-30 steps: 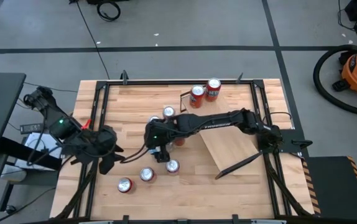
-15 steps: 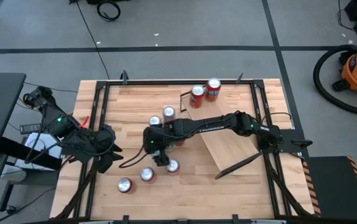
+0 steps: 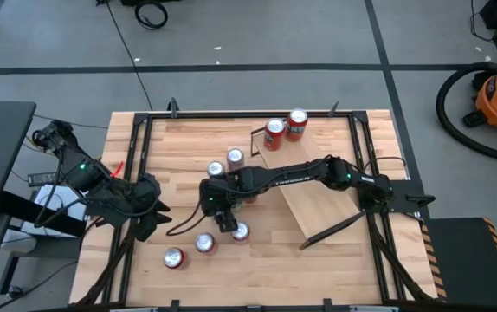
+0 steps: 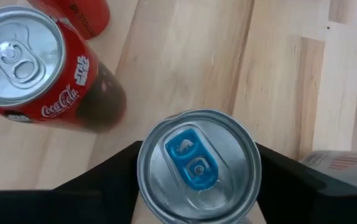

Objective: Place canned beverage on shelf
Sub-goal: Put the bottom blue soda can on the shelf

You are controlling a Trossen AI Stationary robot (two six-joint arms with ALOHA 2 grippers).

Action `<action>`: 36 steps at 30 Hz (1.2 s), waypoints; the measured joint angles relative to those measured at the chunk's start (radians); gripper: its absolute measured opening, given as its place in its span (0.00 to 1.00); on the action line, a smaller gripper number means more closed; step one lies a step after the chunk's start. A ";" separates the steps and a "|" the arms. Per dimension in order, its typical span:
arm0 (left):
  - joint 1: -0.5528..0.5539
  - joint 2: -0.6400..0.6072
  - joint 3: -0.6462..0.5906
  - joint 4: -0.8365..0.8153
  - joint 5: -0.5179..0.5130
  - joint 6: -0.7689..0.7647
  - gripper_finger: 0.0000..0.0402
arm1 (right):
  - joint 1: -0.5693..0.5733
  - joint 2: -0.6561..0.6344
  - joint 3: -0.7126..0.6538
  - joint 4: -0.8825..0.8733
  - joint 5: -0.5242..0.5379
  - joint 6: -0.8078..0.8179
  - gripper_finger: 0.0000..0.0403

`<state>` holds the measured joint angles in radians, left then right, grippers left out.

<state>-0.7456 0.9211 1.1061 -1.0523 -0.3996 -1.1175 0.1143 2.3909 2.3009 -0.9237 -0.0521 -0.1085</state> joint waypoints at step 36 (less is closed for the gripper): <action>0.003 0.000 0.000 0.000 -0.221 0.013 0.46 | -0.124 -0.442 0.051 -0.505 0.021 -0.047 0.65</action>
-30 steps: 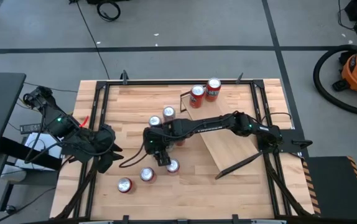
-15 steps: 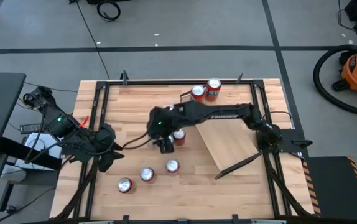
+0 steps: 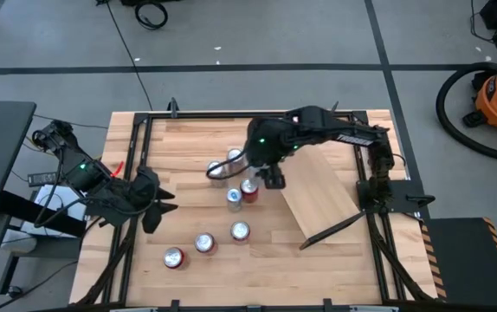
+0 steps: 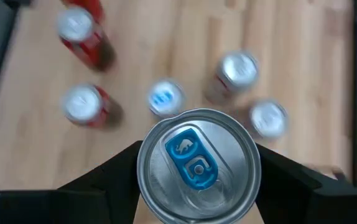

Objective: Place canned beverage on shelf
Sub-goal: Put the bottom blue soda can on the shelf

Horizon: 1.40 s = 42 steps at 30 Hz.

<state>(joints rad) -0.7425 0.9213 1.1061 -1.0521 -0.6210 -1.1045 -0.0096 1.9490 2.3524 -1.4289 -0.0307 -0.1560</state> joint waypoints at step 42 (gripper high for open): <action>0.000 0.001 0.000 0.016 -0.067 -0.012 0.46 | -0.310 -0.673 -0.884 0.206 0.093 0.126 0.65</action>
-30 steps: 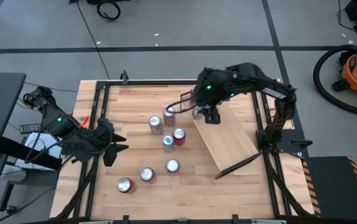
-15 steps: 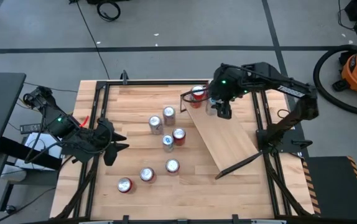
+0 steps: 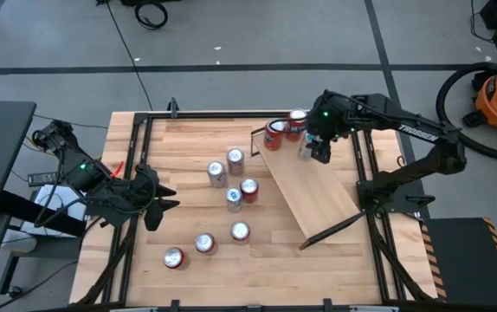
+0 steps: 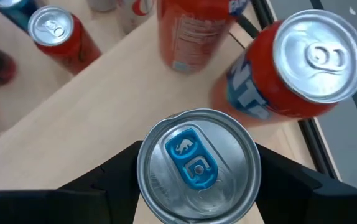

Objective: Place canned beverage on shelf
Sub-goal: Put the bottom blue soda can on the shelf

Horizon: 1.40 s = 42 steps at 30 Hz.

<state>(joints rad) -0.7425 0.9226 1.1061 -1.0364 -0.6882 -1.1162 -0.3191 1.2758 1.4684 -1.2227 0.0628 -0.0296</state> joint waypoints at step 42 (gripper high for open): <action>0.000 0.000 0.000 -0.001 -0.031 0.004 0.46 | -0.044 0.000 0.082 -0.094 0.010 0.250 0.92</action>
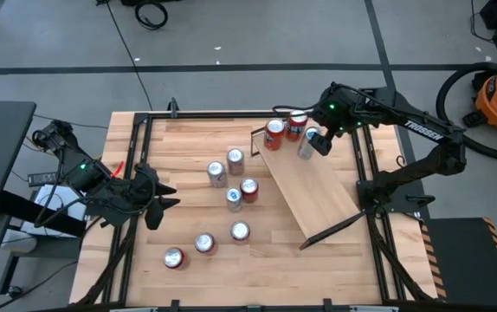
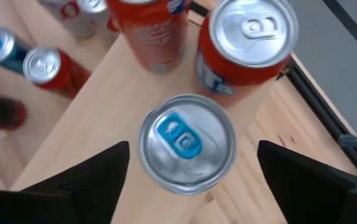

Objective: Place canned beverage on shelf
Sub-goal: Put the bottom blue soda can on the shelf

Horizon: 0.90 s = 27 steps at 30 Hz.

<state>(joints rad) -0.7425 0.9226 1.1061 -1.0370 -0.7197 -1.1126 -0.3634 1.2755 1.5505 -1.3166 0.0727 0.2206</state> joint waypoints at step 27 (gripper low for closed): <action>0.000 0.000 0.000 0.000 0.001 -0.002 0.46 | 0.028 0.113 0.000 -0.003 0.104 0.434 0.93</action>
<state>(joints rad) -0.7425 0.9222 1.1057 -1.0367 -0.7185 -1.1145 -0.3351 1.3884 1.5505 -1.3197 0.1772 0.6545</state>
